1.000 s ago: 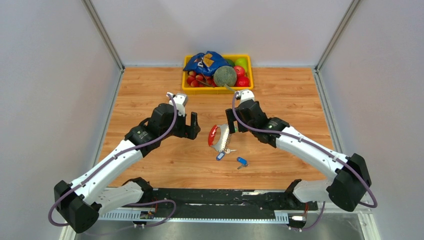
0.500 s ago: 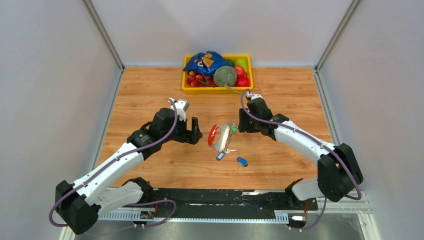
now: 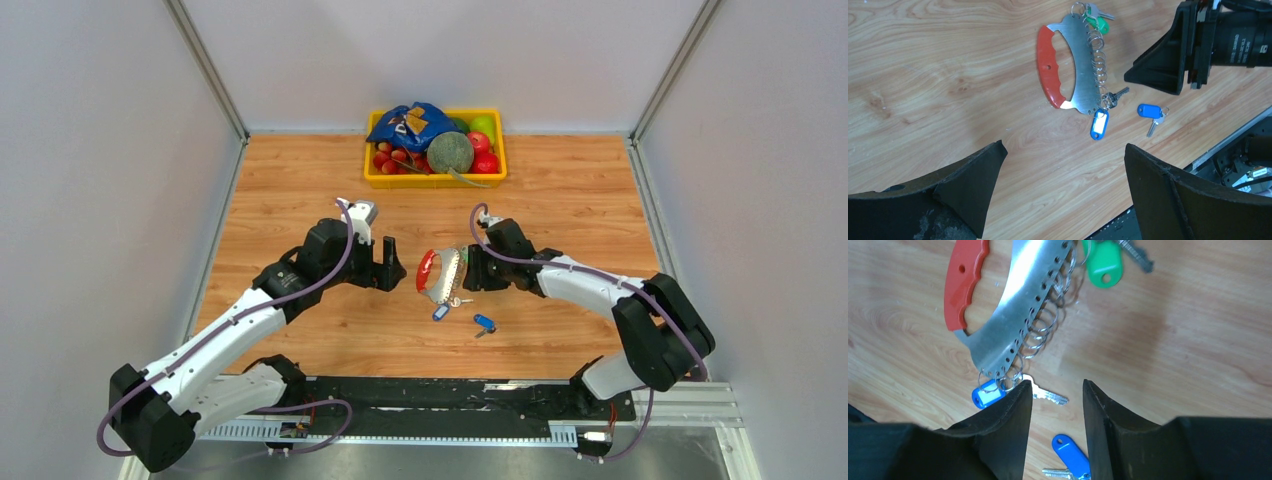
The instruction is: Put the keys on the keyring
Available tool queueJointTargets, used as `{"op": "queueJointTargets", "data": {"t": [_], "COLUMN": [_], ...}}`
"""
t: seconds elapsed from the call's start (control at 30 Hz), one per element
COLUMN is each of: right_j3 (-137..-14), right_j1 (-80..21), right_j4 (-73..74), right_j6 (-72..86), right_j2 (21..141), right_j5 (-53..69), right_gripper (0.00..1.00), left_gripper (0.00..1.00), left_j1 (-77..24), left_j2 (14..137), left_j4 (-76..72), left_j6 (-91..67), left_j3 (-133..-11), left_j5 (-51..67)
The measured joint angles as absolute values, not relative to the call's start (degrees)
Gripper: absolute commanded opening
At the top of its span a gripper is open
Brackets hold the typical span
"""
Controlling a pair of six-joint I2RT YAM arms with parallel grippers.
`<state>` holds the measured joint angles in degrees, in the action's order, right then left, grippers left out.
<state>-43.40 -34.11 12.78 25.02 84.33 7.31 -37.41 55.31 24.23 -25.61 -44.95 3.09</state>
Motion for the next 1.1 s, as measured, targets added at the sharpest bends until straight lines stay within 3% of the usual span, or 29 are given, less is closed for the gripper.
{"op": "queueJointTargets", "data": {"t": [0.43,1.1], "right_j3": [-41.34,-44.91], "right_j1": [-36.73,-36.34], "right_j4": [8.29,4.36], "right_j6": [29.19,33.45], "right_j2": [83.99,89.95], "right_j5": [9.93,1.28], "right_gripper": [0.42,0.36], "left_gripper": [1.00,1.00], "left_j1": [-37.41,-37.41], "left_j2": [55.64,55.59], "left_j4": [22.96,22.92], "left_j6": [-26.37,-26.76], "left_j3": [-44.91,-44.91], "left_j5": [4.45,4.51]}}
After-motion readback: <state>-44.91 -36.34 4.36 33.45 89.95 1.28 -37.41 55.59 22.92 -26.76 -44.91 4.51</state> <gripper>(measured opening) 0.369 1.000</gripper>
